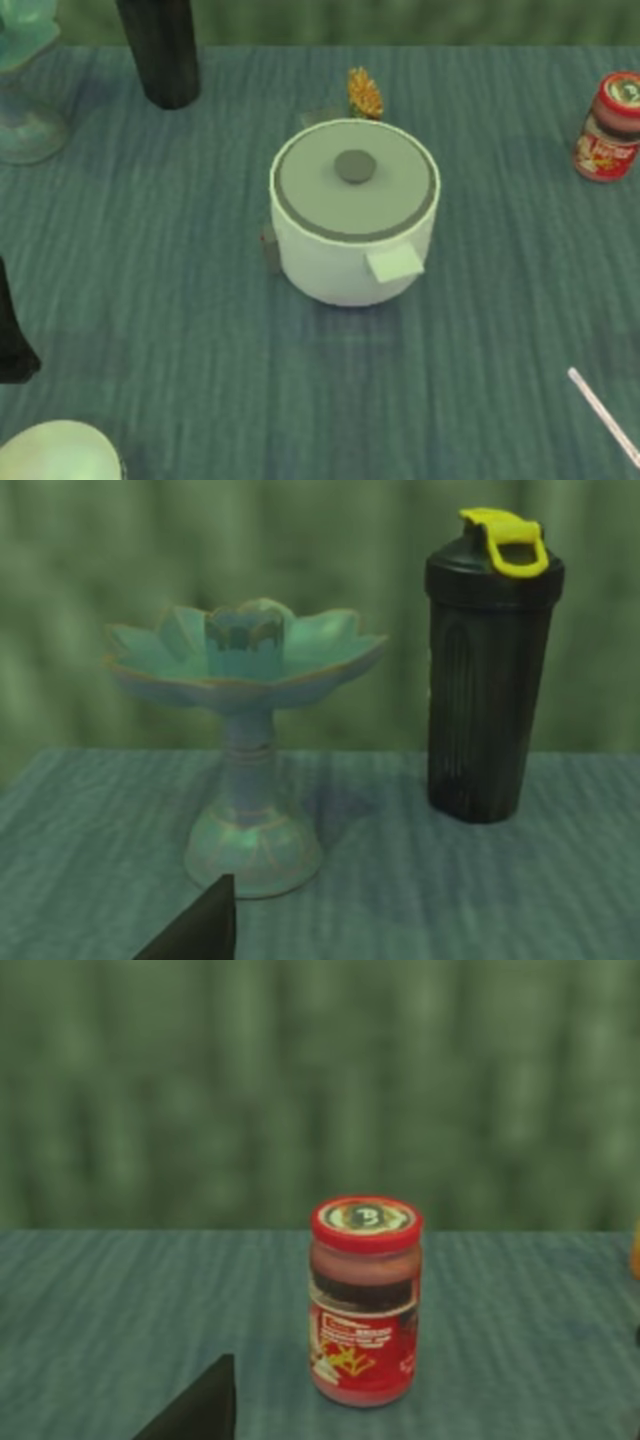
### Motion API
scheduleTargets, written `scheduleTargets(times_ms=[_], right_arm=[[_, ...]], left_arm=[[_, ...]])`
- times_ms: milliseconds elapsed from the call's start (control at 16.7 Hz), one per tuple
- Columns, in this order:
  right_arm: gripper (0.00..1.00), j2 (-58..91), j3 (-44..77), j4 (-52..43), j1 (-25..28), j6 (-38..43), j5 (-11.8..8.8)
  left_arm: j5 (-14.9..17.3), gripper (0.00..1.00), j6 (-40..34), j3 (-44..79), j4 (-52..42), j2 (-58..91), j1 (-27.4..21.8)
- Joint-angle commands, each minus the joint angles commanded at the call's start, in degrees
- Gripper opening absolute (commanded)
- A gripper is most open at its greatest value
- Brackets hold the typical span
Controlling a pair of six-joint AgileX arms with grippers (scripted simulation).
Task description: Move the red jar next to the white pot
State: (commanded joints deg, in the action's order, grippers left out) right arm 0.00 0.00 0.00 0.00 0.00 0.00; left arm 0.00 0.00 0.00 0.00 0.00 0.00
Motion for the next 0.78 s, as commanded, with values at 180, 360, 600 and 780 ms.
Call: scheduleTargets(times_ms=[180,360,600,780], right_arm=[[1.0,0.51,0.32,-0.42,-0.03,-0.13,-0.02],[1.0,5.52,3.51,-4.27,-0.28,-1.37,-0.24],[1.0,19.88,13.12,-13.88,-0.88,-4.89,-0.94],[1.0,34.31,23.93,-22.7,-1.41,-8.77,-1.8]], left_arm=[[0.0,1.0,0.0,0.0,0.0,0.0,0.0],[0.0,1.0,0.0,0.0,0.0,0.0,0.0],[0.0,1.0,0.0,0.0,0.0,0.0,0.0],[0.0,1.0,0.0,0.0,0.0,0.0,0.0]])
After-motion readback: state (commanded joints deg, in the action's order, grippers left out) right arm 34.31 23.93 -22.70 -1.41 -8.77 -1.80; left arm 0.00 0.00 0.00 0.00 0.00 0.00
